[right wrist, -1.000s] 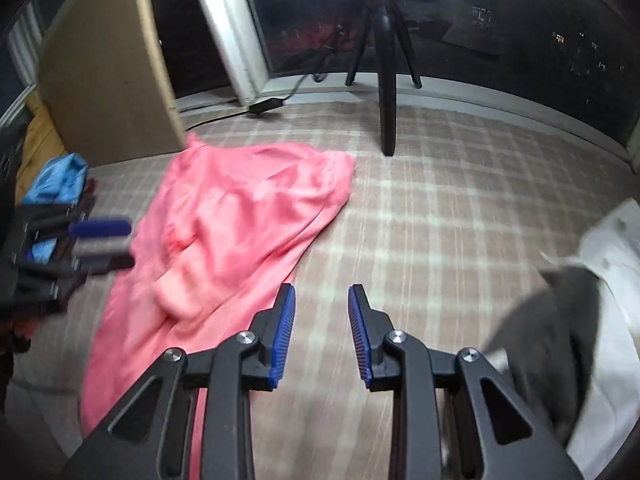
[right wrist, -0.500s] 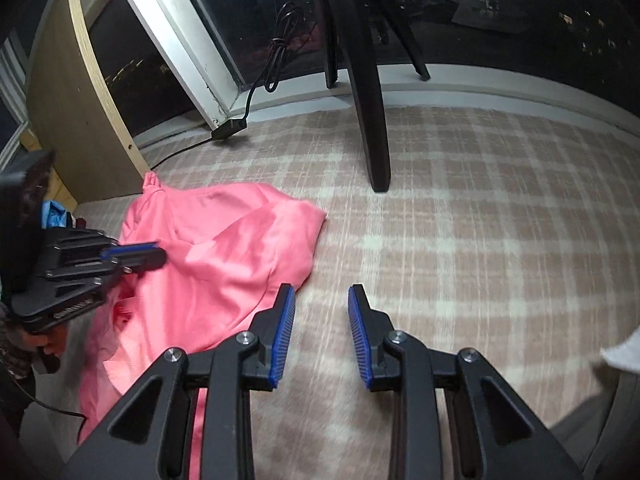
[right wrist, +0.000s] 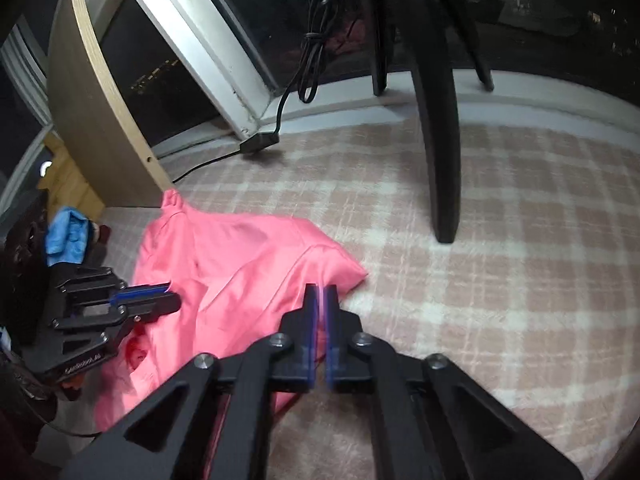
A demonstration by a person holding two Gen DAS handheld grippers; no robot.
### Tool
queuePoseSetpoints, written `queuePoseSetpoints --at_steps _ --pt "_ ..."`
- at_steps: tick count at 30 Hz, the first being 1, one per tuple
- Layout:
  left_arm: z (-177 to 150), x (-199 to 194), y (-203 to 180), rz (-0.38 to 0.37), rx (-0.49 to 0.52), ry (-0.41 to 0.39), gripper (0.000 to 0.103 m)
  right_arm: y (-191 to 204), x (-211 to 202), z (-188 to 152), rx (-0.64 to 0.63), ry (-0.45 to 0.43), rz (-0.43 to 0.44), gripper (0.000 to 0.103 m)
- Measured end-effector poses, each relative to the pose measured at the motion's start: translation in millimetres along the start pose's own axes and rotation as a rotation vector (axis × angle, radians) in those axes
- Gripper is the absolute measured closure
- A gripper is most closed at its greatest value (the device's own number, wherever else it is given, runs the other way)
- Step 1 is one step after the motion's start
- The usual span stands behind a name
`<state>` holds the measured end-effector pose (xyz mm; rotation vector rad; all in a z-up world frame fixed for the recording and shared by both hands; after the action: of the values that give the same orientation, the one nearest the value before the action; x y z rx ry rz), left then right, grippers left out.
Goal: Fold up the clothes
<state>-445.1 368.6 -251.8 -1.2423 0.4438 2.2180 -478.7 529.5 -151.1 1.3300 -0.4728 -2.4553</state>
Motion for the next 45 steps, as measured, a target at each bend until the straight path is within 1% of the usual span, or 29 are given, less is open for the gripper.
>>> queuePoseSetpoints --at_steps 1,3,4,5,6,7,9,11,12,13,14,15,16,17,18,19,20,23,24,27,29,30,32,34,36,40,45 --pt "0.6 -2.7 -0.4 -0.006 -0.008 -0.014 0.101 2.7 -5.6 2.9 -0.014 -0.026 -0.004 0.1" --pt "1.4 -7.0 -1.3 -0.017 -0.017 -0.03 0.101 5.0 -13.5 5.6 -0.011 -0.051 0.005 0.1" --pt "0.9 -6.4 -1.1 -0.005 -0.01 -0.024 0.101 4.8 -15.9 6.1 -0.008 -0.059 -0.002 0.099" --pt "-0.4 -4.6 -0.4 0.0 -0.008 -0.018 0.101 2.9 -16.3 5.4 -0.005 -0.059 -0.028 0.094" --pt "-1.8 -2.7 0.3 0.004 -0.009 -0.013 0.101 0.3 -16.2 4.0 0.001 -0.056 -0.052 0.078" --pt "-3.6 -0.2 1.8 0.002 -0.018 -0.006 0.101 -2.6 -15.0 1.9 0.012 -0.049 -0.063 0.066" --pt "-6.6 4.5 3.5 0.0 -0.031 0.005 0.101 -3.1 -10.7 -2.0 0.015 -0.029 -0.04 0.065" --pt "-8.0 8.6 2.7 0.003 -0.029 0.015 0.101 2.3 -2.7 -5.6 -0.031 -0.012 -0.047 0.065" --pt "-8.7 10.6 2.3 0.005 -0.027 0.019 0.101 4.3 1.9 -7.1 -0.074 -0.01 -0.095 0.066" --pt "-8.6 9.0 2.8 0.007 -0.034 0.023 0.1 3.5 5.7 -7.3 -0.131 -0.02 -0.201 0.066" --pt "-9.0 3.0 5.5 0.003 -0.057 0.02 0.096 0.1 6.9 -6.3 -0.16 -0.03 -0.287 0.066" --pt "-8.9 -9.6 10.9 0.0 -0.082 -0.003 0.096 -2.6 4.7 -5.2 -0.161 -0.038 -0.324 0.066" --pt "-8.7 -23.7 16.9 -0.002 -0.108 -0.03 0.096 -3.0 -3.3 -4.5 -0.118 -0.045 -0.275 0.066" --pt "-8.4 -37.8 23.0 -0.004 -0.133 -0.057 0.096 1.0 -14.4 -5.1 -0.082 -0.055 -0.209 0.066" --pt "-8.1 -52.0 29.1 -0.006 -0.158 -0.084 0.096 8.9 -24.7 -7.7 -0.073 -0.058 -0.149 0.066" --pt "-15.5 -68.0 32.3 -0.002 -0.173 -0.099 0.094 19.2 -31.0 -12.3 -0.093 -0.045 -0.116 0.066" --pt "-24.9 -84.5 34.6 0.003 -0.185 -0.111 0.092 31.6 -36.4 -18.2 -0.123 -0.026 -0.092 0.066" --pt "-53.0 -134.1 41.7 0.018 -0.222 -0.148 0.091 67.6 -48.0 -30.5 -0.213 0.017 -0.031 0.066" --pt "-69.4 -149.3 37.2 0.029 -0.227 -0.146 0.091 81.3 -49.7 -31.4 -0.234 0.027 0.002 0.065" --pt "-120.3 -176.7 19.2 0.053 -0.251 -0.111 0.091 117.2 -39.0 -29.9 -0.273 0.07 0.075 0.065" --pt "-165.6 -190.3 -1.4 0.042 -0.286 -0.068 0.091 138.6 -24.7 -27.3 -0.293 0.108 0.112 0.064" --pt "-188.1 -196.0 -14.4 0.03 -0.306 -0.044 0.091 144.8 -14.6 -26.0 -0.306 0.122 0.103 0.061" --pt "-226.5 -205.2 -40.7 0.019 -0.328 0.002 0.091 153.2 10.3 -25.2 -0.332 0.157 0.048 0.061" --pt "-266.4 -214.0 -71.2 0.019 -0.352 0.047 0.091 155.1 24.0 -25.1 -0.358 0.176 0.008 0.061" --pt "-294.2 -220.9 -93.2 0.028 -0.379 0.074 0.088 154.5 31.9 -20.7 -0.357 0.177 -0.012 0.061" --pt "-340.1 -233.6 -128.2 0.066 -0.468 0.103 0.085 157.1 46.5 -6.2 -0.321 0.189 -0.015 0.061" --pt "-367.2 -246.8 -151.5 0.113 -0.499 0.114 0.081 169.6 56.4 7.7 -0.366 0.175 -0.083 0.061"
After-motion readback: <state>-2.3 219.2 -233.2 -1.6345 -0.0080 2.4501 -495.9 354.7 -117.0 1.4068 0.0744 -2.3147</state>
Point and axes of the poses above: each gripper's, at about its wrist camera, not at the fingertips, and x roughly the way its jaws point, y to its left, z to its top, the point moved 6 cm from there along x, roughly the way its jaws point, and after that the axes turned 9 degrees about x, right-handed, at the moved point
